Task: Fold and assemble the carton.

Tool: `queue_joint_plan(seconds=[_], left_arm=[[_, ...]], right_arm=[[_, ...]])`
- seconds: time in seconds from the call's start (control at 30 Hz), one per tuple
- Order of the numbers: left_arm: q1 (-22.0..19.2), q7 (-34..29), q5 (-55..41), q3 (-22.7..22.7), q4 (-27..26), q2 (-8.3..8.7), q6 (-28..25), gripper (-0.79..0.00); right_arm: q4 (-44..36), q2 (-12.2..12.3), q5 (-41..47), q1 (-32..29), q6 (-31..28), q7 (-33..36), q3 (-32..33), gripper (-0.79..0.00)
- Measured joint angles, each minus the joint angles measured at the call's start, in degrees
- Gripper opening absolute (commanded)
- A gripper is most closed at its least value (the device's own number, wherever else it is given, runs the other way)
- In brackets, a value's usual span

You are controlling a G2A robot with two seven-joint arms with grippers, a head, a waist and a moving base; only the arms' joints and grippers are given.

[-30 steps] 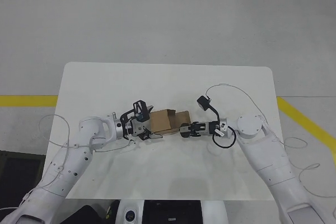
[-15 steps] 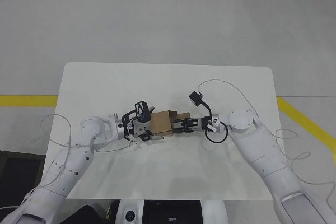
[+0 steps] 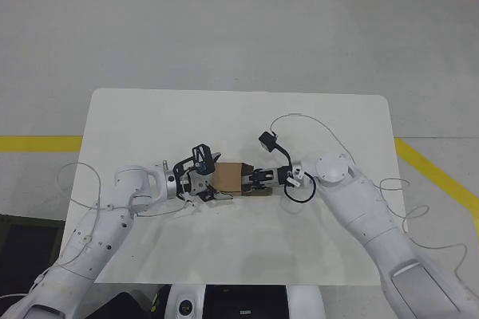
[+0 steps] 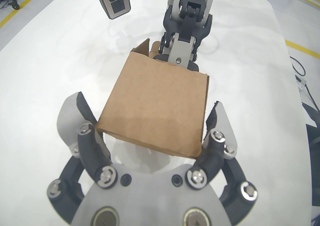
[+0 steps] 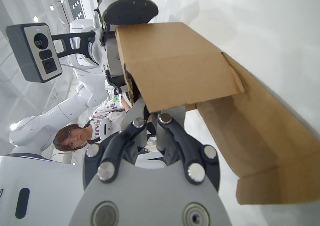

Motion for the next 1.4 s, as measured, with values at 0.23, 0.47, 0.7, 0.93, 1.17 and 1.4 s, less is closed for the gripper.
queue_joint_plan(seconds=[0.23,0.47,0.7,0.93,1.17,1.4], left_arm=[[0.33,-0.37,-0.16,-0.26,-0.19,0.07,-0.26,0.0],[0.36,-0.66,-0.94,-0.68,-0.04,0.09,-0.1,0.0],[0.47,-0.78,-0.86,-0.79,-0.3,0.1,-0.25,0.0],[0.65,-0.9,-1.01,-1.05,-0.37,0.14,-0.21,0.0],[0.63,-1.21,-1.2,-1.06,-0.26,0.12,-0.35,0.0],[0.61,-1.15,-1.09,-0.76,-0.49,0.01,-0.07,0.0]], right_arm=[[0.89,1.38,-1.08,-0.03,0.09,0.61,3.22,-0.785],[-1.16,3.54,-5.52,-0.61,1.97,0.26,7.35,-0.785],[-0.78,3.44,-7.57,1.09,0.85,-1.15,6.81,-0.785],[2.73,2.19,-6.8,4.32,-2.78,1.47,3.84,-0.785],[4.68,1.68,-6.03,5.52,-4.25,4.9,2.28,-0.785],[5.2,1.31,-5.78,5.54,-4.17,4.41,1.34,-0.785]])
